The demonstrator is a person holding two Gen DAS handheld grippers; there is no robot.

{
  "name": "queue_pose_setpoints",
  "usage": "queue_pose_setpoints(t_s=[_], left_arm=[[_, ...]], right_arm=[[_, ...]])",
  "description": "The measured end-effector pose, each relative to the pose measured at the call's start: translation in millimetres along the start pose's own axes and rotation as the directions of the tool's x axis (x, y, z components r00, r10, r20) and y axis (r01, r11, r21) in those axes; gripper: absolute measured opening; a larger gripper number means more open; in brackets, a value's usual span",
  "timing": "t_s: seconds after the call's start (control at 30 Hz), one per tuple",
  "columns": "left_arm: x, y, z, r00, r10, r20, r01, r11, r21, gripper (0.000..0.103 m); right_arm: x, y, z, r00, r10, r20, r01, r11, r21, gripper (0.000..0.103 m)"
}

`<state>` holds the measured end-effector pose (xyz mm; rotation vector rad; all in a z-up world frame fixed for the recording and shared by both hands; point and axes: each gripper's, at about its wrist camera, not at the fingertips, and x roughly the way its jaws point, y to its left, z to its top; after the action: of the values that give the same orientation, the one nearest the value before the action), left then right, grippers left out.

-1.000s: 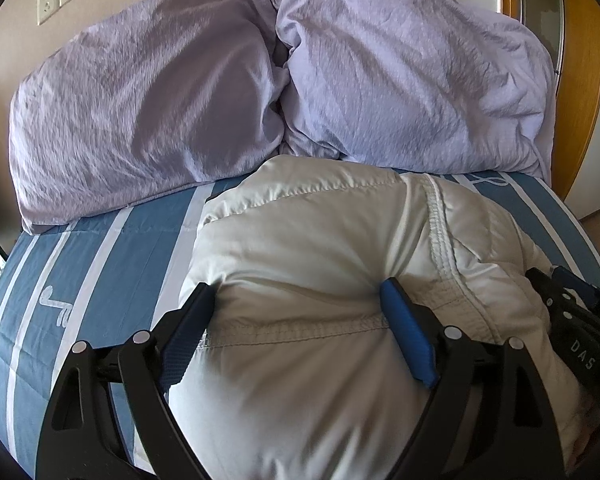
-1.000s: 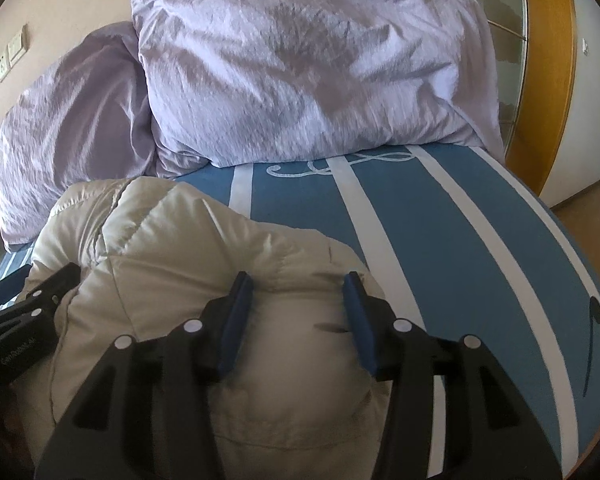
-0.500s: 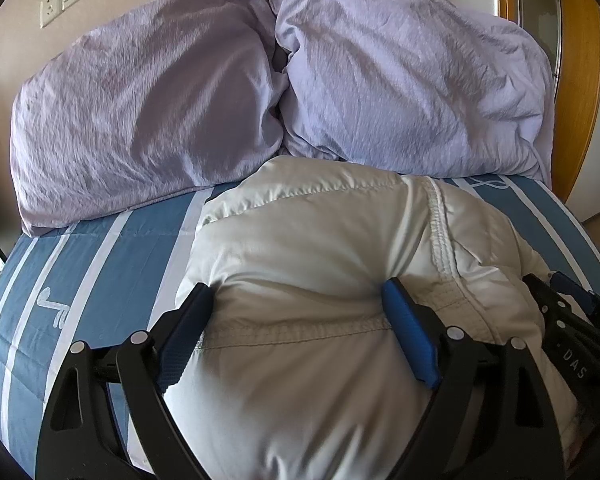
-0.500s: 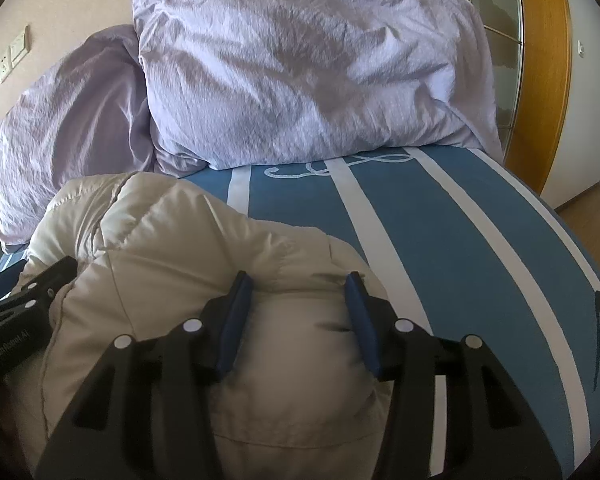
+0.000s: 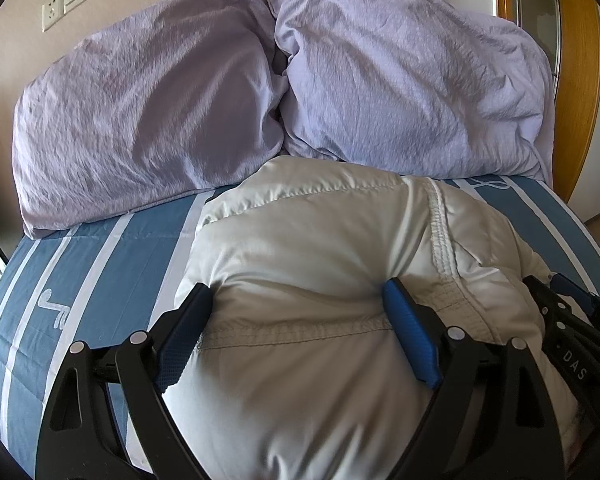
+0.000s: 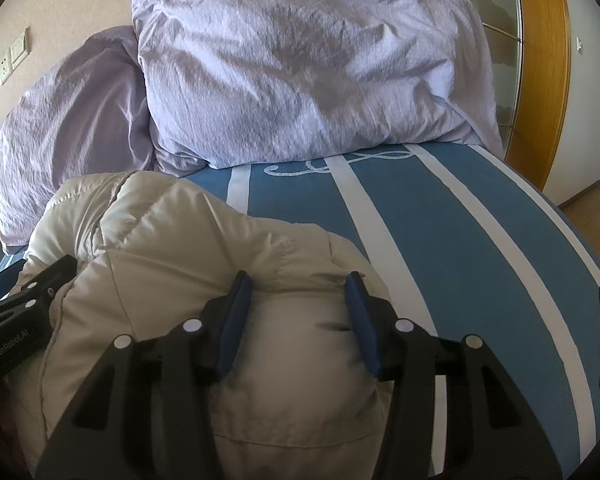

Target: Fold large clothes

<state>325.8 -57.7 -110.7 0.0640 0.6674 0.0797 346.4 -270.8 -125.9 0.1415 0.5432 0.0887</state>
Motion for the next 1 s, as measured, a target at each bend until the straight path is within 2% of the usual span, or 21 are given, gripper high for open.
queue_pose_setpoints(t_s=[0.4,0.57,0.73,0.93,1.0], left_arm=[[-2,-1,0,1.000,0.013,-0.006,-0.012,1.000,0.003,0.087],[-8,7,14,0.999,-0.012,-0.050,0.011,1.000,-0.007,0.087],[-15,19,35,1.000,-0.001,-0.023,0.000,0.999,-0.046,0.087],[3,17,42,0.998,0.006,-0.062,-0.008,1.000,-0.030,0.088],[8,17,39,0.997,-0.005,-0.072,0.002,0.999,-0.034,0.089]], right_arm=[[3,1,1,1.000,-0.004,-0.021,0.004,1.000,0.007,0.050],[-3,-2,13,0.997,-0.007,-0.073,0.009,1.000,0.027,0.056],[-19,-3,14,0.998,0.005,-0.065,-0.003,0.999,0.040,0.057],[-18,-7,10,0.997,0.018,-0.076,-0.013,0.997,0.075,0.057],[-16,-8,9,0.996,0.021,-0.083,-0.014,0.996,0.087,0.062]])
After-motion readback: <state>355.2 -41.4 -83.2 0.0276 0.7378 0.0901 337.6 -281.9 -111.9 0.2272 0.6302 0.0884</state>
